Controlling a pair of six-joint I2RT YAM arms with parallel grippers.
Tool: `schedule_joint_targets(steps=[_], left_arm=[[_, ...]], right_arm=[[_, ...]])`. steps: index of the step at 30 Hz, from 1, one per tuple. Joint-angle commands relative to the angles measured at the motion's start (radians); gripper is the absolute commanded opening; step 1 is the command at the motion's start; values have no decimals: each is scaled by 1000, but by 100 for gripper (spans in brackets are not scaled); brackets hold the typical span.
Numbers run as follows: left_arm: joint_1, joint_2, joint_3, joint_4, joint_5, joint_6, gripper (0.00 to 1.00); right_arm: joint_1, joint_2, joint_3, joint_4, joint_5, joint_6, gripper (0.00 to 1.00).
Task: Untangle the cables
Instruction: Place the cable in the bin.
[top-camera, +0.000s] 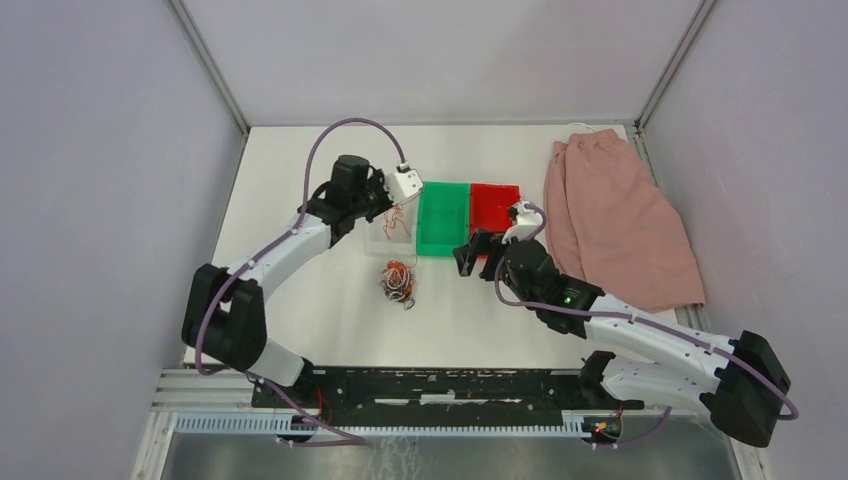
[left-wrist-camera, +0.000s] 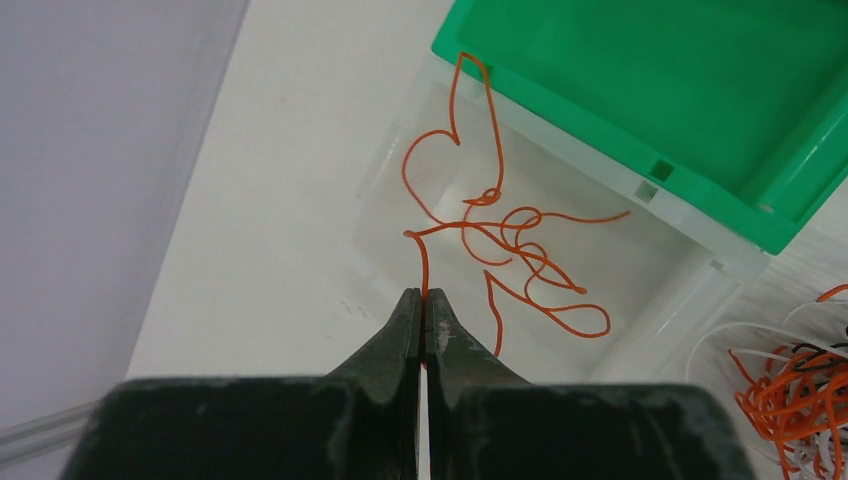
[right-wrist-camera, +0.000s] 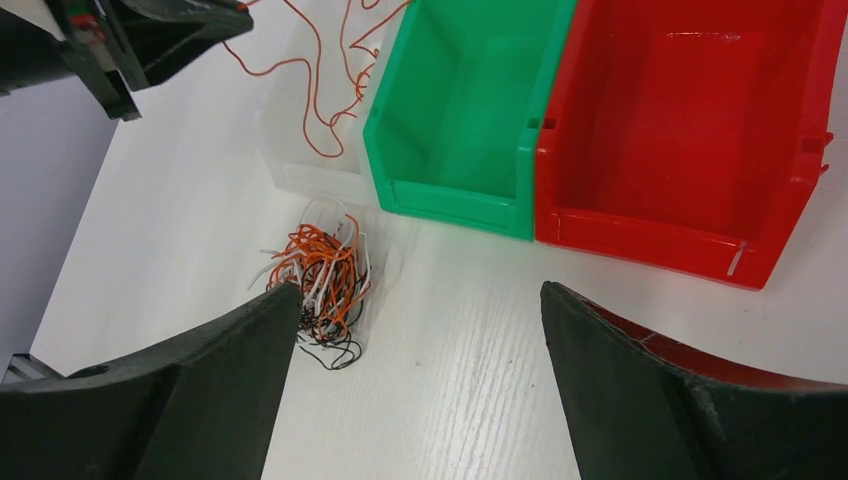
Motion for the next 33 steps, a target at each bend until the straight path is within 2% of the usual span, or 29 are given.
schedule_joint_targets(steps=[1,7,9,13,18,21,24,26,33], left_arm=[[-7,71,78,-8,-18,-1,3],[-12,194,139,28,-22,-18,4],[-12,226,160,7,-16,-9,20],[-5,269,237,-117,1,9,40],[20,246,282,-243,57,26,75],[61,232,345,-261,107,-16,79],[130,236,442,-277,217,-124,83],[151,243,476,-315,269,-122,84],[152,235,367,-338,333,-89,82]], right_arm=[[-12,0,17,10,28,-7,96],[-26,6,25,-7,26,-17,96],[-31,10,27,-12,24,-18,97],[-45,17,31,-11,13,-18,97],[-54,37,50,-10,-10,-18,97],[-54,40,59,-11,-21,-16,97],[-54,44,63,-17,-26,-15,97],[-54,50,67,-21,-28,-17,97],[-54,81,83,-3,-72,-14,97]])
